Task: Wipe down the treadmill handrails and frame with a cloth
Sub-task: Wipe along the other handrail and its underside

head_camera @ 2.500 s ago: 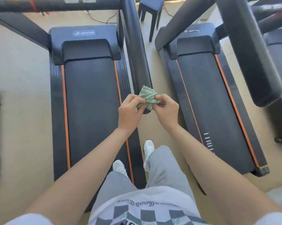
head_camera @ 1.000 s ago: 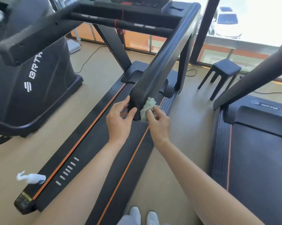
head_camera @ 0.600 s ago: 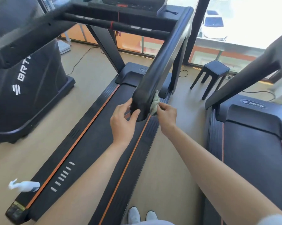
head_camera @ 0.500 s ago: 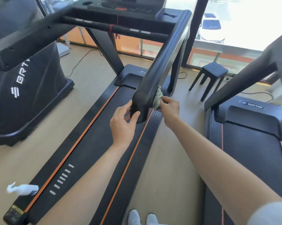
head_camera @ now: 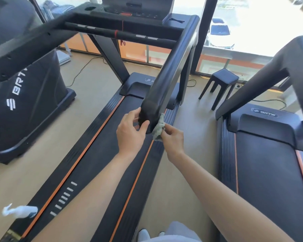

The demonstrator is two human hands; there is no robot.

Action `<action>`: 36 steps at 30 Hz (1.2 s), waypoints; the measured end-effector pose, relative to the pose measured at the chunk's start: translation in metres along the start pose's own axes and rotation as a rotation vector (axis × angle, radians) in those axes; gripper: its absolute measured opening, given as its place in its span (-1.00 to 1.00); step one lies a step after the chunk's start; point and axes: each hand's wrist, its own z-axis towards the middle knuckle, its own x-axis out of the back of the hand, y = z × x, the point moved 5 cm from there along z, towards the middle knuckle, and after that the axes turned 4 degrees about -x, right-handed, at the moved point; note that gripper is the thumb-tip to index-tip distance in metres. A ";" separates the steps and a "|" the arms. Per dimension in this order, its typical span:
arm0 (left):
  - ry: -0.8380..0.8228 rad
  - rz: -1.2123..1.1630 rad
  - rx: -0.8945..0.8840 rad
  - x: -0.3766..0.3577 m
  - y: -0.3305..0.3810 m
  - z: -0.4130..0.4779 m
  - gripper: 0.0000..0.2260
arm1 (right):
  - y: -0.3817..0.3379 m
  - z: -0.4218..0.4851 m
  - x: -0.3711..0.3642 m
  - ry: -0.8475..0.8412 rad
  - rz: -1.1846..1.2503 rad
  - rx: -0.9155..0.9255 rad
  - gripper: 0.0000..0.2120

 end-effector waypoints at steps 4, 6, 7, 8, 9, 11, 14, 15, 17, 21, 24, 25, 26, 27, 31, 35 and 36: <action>-0.039 0.131 0.021 0.005 0.010 0.016 -0.69 | -0.019 0.027 0.008 0.073 -0.090 0.023 -0.67; -0.100 0.135 -0.024 0.004 0.022 0.034 -0.68 | -0.033 0.033 0.013 0.103 -0.132 0.078 -0.59; -0.147 0.141 -0.059 0.001 0.028 0.045 -0.67 | -0.037 0.036 0.015 0.115 -0.131 0.105 -0.59; -0.202 0.159 -0.085 -0.003 0.035 0.057 -0.66 | -0.038 0.039 0.017 0.128 -0.121 0.123 -0.60; -0.251 0.195 -0.096 -0.008 0.041 0.067 -0.64 | -0.036 0.043 0.019 0.137 -0.106 0.129 -0.63; -0.288 0.298 -0.090 -0.017 0.047 0.081 -0.60 | -0.028 0.051 0.019 0.110 -0.095 0.121 -0.67; -0.226 0.407 -0.034 -0.030 0.051 0.085 -0.58 | -0.015 0.062 0.019 0.008 -0.134 0.077 -0.75; -0.191 0.437 -0.022 -0.034 0.053 0.085 -0.58 | -0.016 0.069 0.023 -0.023 -0.177 0.082 -0.76; -0.129 0.474 0.018 -0.037 0.056 0.085 -0.59 | -0.024 0.089 0.035 -0.016 -0.285 0.122 -0.73; -0.101 0.424 0.136 -0.039 0.055 0.088 -0.61 | -0.046 0.129 0.064 0.071 -0.290 0.156 -0.53; -0.086 0.422 0.174 -0.039 0.058 0.090 -0.59 | -0.065 0.131 0.061 0.065 -0.302 0.274 -0.59; -0.085 0.427 0.176 -0.039 0.059 0.090 -0.59 | -0.070 0.125 0.056 0.058 -0.293 0.325 -0.66; -0.085 0.435 0.177 -0.040 0.060 0.089 -0.58 | -0.073 0.118 0.050 0.048 -0.273 0.370 -0.72; -0.087 0.446 0.175 -0.040 0.062 0.090 -0.57 | -0.073 0.110 0.044 0.030 -0.247 0.408 -0.77; -0.095 0.463 0.161 -0.038 0.063 0.090 -0.54 | -0.059 0.078 0.031 -0.077 -0.103 0.541 -0.79; -0.101 0.404 0.156 -0.034 0.061 0.090 -0.54 | -0.044 0.079 0.033 -0.216 -0.033 0.452 -0.70; -0.100 0.397 0.149 -0.034 0.060 0.089 -0.54 | -0.043 0.081 0.035 -0.240 -0.034 0.437 -0.67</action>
